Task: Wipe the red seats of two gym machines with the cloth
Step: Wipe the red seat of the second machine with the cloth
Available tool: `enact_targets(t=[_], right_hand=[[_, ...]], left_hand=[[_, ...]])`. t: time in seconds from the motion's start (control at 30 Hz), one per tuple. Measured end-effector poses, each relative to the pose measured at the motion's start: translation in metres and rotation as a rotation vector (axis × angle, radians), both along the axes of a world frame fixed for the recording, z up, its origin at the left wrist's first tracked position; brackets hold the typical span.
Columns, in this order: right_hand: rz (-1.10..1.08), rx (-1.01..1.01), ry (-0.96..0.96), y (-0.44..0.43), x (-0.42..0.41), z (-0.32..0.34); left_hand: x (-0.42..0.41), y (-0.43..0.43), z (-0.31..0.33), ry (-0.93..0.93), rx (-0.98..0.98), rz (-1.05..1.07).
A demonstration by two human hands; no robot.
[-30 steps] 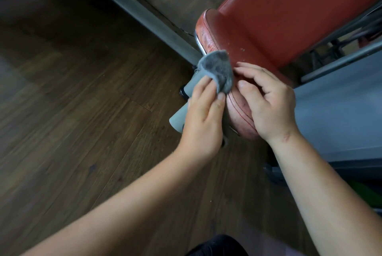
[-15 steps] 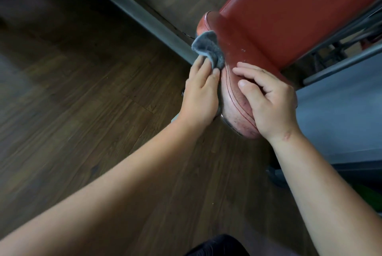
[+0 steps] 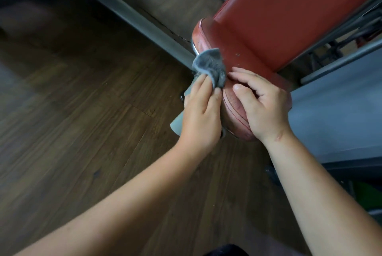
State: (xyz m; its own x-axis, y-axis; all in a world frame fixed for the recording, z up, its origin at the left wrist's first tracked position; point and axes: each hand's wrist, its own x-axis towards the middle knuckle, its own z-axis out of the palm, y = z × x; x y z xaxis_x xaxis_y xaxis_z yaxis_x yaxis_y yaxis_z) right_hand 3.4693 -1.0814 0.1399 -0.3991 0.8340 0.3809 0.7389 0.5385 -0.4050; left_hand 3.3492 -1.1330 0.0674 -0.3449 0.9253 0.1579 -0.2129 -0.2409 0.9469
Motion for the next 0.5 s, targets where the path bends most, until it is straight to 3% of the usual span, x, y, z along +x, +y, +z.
enact_targets(t=[0.23, 0.5], right_hand=[[-0.007, -0.004, -0.008, -0.002, -0.002, 0.002], [-0.083, -0.049, -0.059, -0.006, -0.007, 0.014]], left_hand=[[-0.010, 0.009, 0.001, -0.007, -0.094, -0.050], [-0.041, 0.010, 0.041, 0.196, -0.165, -0.085]])
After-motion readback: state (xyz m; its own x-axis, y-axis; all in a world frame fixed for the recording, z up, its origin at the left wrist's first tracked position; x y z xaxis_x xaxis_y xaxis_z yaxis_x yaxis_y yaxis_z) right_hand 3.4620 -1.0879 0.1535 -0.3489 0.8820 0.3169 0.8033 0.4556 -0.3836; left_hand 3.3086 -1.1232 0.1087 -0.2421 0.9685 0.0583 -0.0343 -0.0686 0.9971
